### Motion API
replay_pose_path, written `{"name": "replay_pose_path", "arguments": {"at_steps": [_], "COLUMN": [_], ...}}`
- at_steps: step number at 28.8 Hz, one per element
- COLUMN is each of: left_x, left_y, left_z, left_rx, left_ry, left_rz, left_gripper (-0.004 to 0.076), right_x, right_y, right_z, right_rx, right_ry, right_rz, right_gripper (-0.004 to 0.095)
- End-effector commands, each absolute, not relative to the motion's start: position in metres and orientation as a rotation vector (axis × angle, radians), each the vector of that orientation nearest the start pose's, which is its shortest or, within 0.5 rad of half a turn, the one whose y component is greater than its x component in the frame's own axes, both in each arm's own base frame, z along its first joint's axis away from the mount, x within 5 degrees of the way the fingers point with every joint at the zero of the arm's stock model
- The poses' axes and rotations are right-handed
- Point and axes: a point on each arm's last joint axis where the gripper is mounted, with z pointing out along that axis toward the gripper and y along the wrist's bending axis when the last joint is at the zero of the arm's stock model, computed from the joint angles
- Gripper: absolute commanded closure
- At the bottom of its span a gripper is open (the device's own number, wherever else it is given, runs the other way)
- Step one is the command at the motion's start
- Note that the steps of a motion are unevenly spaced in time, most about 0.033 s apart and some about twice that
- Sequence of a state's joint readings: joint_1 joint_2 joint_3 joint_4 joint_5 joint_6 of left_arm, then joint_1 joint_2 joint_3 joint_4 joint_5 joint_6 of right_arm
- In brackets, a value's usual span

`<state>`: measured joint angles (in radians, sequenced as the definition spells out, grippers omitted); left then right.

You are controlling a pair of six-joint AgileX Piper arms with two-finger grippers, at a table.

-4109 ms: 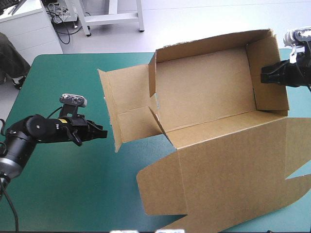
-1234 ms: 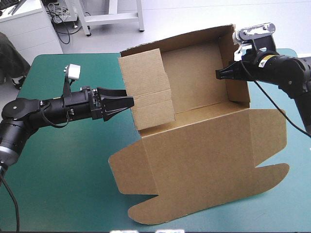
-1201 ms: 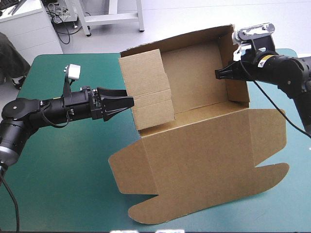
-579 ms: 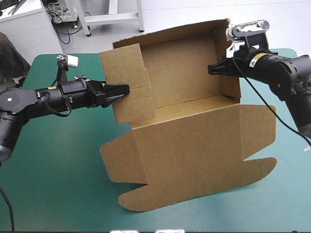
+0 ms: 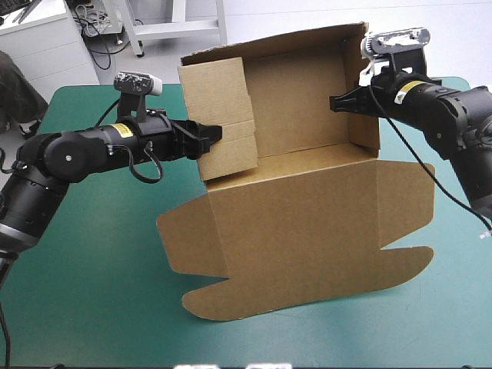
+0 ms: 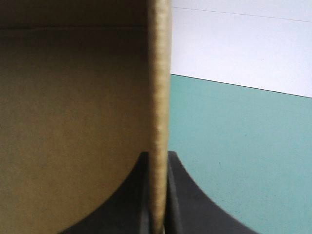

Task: Fold the box

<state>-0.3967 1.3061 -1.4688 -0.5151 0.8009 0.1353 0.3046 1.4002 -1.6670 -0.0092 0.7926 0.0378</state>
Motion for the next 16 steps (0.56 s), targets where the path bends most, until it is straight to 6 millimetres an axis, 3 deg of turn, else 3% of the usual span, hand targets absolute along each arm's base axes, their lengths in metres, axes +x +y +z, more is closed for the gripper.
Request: {"name": "replay_pose_path", "arguments": {"at_steps": [1,10,16], "left_x": [0.242,0.248,0.261], "left_y": [-0.139,-0.156,-0.168], "left_z": [0.471,0.481,0.476], "left_rx": [0.294,0.242,0.252], "left_ry": [2.008,2.006,2.066], "left_rz": [-0.709,-0.564,-0.393], "left_gripper": [0.0279,0.0286,0.0311], "right_x": [0.275,0.281,0.291], "right_y": [0.086,0.088,0.095], "right_z": [0.505,0.501,0.491], "right_rx": [-0.22,-0.189,-0.174], "right_ry": [1.839,1.848,1.886], "right_rz": [0.259,0.283,0.346], "right_gripper": [0.0925,0.0925,0.0925]}}
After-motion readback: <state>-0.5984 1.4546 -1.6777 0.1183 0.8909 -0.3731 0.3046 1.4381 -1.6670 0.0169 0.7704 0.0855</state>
